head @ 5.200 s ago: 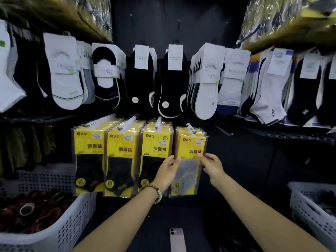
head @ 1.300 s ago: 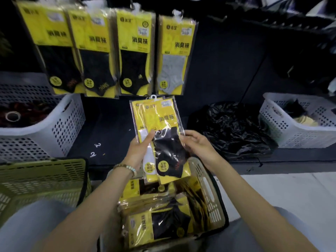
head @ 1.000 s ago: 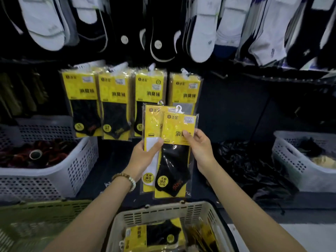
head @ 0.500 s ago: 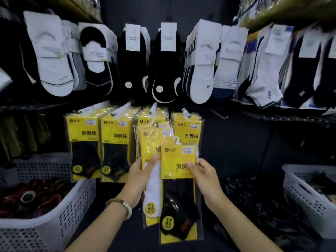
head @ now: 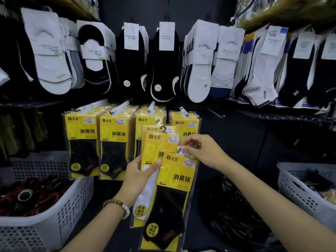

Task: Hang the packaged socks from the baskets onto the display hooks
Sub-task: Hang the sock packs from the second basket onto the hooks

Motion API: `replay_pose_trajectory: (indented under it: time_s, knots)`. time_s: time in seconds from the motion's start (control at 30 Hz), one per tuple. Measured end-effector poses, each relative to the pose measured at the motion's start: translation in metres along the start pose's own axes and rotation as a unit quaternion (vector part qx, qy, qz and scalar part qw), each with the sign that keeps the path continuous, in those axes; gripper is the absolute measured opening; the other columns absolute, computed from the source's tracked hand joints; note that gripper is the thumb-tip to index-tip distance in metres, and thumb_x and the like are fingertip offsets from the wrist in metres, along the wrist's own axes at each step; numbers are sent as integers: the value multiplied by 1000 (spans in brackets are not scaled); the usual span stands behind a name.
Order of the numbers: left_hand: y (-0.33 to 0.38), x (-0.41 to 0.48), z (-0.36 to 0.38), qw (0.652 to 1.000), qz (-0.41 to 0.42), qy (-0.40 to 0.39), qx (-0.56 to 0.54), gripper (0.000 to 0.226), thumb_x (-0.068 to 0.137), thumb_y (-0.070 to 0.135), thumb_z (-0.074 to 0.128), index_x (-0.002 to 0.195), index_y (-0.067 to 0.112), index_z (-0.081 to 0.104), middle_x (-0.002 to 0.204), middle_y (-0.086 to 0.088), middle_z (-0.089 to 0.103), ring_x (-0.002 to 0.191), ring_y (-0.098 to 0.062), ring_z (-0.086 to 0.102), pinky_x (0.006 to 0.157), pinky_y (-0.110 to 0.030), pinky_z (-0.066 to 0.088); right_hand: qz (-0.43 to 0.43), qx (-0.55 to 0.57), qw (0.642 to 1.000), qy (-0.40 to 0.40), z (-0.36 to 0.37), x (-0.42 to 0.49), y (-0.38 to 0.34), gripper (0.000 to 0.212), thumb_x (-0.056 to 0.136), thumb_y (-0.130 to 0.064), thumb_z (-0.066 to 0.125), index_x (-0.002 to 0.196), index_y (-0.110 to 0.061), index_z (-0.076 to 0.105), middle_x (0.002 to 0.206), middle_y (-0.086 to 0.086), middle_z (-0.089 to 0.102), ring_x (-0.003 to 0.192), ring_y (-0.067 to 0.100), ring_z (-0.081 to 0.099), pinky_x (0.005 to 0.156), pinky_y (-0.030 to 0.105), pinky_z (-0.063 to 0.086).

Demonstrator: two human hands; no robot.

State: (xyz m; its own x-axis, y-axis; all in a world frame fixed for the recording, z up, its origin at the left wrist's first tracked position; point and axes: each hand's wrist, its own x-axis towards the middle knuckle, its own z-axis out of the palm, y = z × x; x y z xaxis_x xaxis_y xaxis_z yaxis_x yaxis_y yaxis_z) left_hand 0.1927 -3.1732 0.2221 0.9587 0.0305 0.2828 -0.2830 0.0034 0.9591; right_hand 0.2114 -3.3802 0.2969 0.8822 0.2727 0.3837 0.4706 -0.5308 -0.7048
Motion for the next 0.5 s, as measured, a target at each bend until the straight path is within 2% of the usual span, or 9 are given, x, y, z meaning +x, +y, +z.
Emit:
replay_pose_trajectory:
  time_s: [0.1, 0.23, 0.4, 0.5]
  knots:
    - [3, -1, -3, 1000, 6, -6, -2, 25, 74, 33, 72, 97, 28, 67, 90, 20, 72, 85, 3, 67, 63, -8, 50, 9, -3, 999, -32, -3, 2, -6, 5, 85, -21, 69, 88, -17, 70, 79, -4, 67, 66, 5, 57, 59, 14, 46]
    - [5, -2, -5, 1000, 6, -20, -7, 31, 69, 38, 72, 98, 27, 67, 92, 18, 73, 86, 0, 68, 64, -11, 52, 7, 18, 999, -48, -3, 1, -13, 0, 83, -14, 71, 84, -14, 71, 72, -6, 68, 60, -3, 60, 57, 7, 45]
    - [7, -4, -6, 1000, 0, -13, -26, 30, 69, 37, 73, 96, 26, 67, 90, 16, 73, 83, -1, 69, 60, -10, 51, 18, 103, 994, 14, 9, -4, -10, 2, 82, -12, 72, 81, -14, 71, 74, -1, 70, 61, -2, 62, 55, 7, 45]
    - [8, -2, -9, 1000, 5, -2, 0, 25, 73, 36, 73, 96, 27, 67, 90, 18, 73, 83, 1, 68, 61, -10, 51, 18, 107, 994, 21, 8, -6, -6, 3, 82, -12, 72, 80, -15, 72, 79, 3, 71, 67, 3, 65, 57, 8, 46]
